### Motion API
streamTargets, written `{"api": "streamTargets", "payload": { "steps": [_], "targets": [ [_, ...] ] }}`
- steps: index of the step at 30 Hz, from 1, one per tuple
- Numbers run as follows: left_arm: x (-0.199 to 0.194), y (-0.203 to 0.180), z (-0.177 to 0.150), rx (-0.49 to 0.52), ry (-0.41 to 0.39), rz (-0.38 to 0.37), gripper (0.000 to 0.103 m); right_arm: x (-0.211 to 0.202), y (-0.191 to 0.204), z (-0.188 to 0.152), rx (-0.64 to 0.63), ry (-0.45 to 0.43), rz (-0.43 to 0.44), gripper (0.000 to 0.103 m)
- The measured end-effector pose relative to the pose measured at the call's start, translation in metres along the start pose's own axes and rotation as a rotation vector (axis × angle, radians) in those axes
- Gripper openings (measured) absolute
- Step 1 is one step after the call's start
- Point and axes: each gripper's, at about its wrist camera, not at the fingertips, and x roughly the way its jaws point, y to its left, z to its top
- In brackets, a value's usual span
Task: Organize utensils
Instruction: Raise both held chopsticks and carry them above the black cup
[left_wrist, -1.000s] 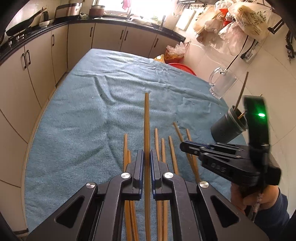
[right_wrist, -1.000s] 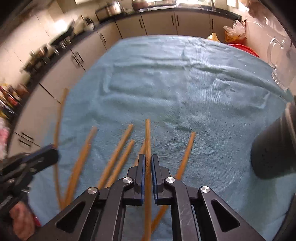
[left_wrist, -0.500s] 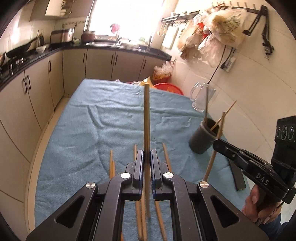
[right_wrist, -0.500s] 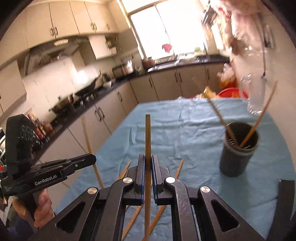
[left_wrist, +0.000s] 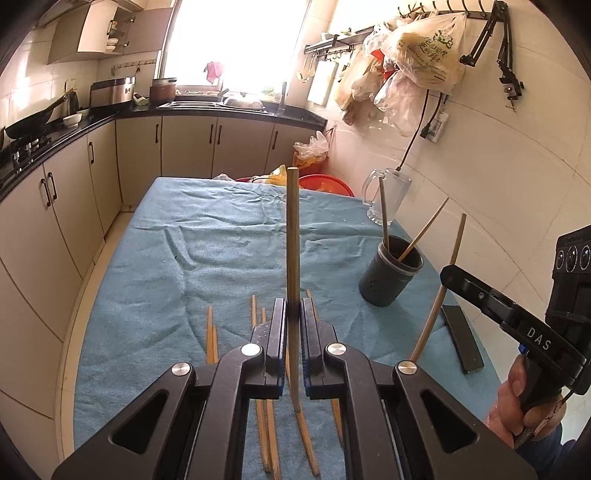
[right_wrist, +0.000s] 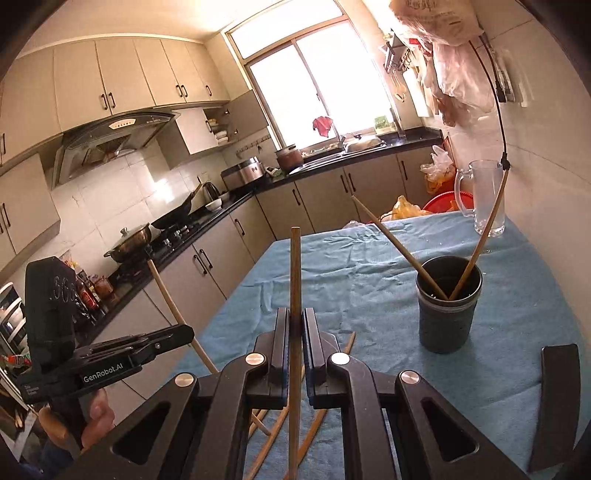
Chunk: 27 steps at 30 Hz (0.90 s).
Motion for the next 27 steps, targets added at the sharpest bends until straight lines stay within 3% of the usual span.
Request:
{"api": "streamTargets", "payload": {
  "steps": [9, 27],
  "targets": [
    [-0.006, -0.011, 0.003, 0.025, -0.011, -0.009, 0.006, -0.016, -0.011, 0.006, 0.024, -0.053, -0.023, 0.007],
    [-0.007, -0.086, 0.070, 0.112, -0.097, -0.140, 0.006, -0.098, -0.071, 0.055, 0.125, -0.396, -0.209, 0.007]
  ]
}}
